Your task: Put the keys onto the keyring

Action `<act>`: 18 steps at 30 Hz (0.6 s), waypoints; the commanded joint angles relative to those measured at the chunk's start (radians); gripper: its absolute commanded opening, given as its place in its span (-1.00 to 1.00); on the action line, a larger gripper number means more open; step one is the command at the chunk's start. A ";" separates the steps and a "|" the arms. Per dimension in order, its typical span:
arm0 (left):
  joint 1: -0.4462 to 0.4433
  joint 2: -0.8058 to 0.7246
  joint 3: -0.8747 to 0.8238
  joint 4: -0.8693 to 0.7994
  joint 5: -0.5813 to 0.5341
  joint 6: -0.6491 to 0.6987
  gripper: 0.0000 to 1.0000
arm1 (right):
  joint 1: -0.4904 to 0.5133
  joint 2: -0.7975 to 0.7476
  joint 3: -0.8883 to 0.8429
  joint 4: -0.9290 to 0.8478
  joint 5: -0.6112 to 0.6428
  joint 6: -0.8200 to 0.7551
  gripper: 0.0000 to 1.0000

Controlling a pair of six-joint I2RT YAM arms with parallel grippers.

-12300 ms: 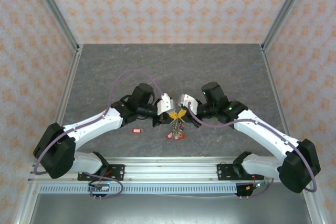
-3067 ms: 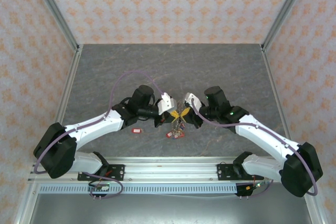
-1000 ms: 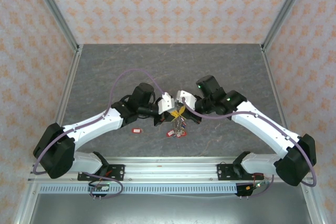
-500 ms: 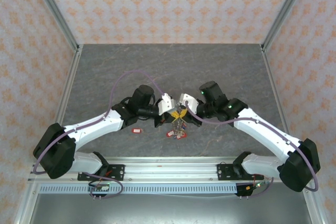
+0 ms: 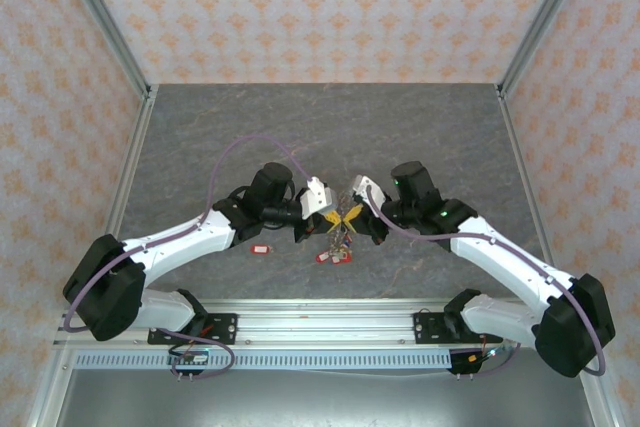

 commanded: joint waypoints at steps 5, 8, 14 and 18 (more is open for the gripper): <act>-0.008 -0.007 0.052 -0.049 -0.007 0.084 -1.00 | -0.010 -0.027 0.036 0.078 -0.030 0.178 -1.00; -0.009 -0.006 0.061 -0.093 -0.030 0.122 -1.00 | -0.010 -0.021 0.075 0.041 -0.047 0.187 -1.00; -0.009 -0.011 0.066 -0.132 -0.046 0.155 -1.00 | -0.010 0.004 0.146 -0.059 -0.049 0.153 -1.00; -0.009 -0.021 0.056 -0.110 -0.044 0.141 -1.00 | -0.010 0.030 0.189 -0.103 -0.054 0.149 -1.00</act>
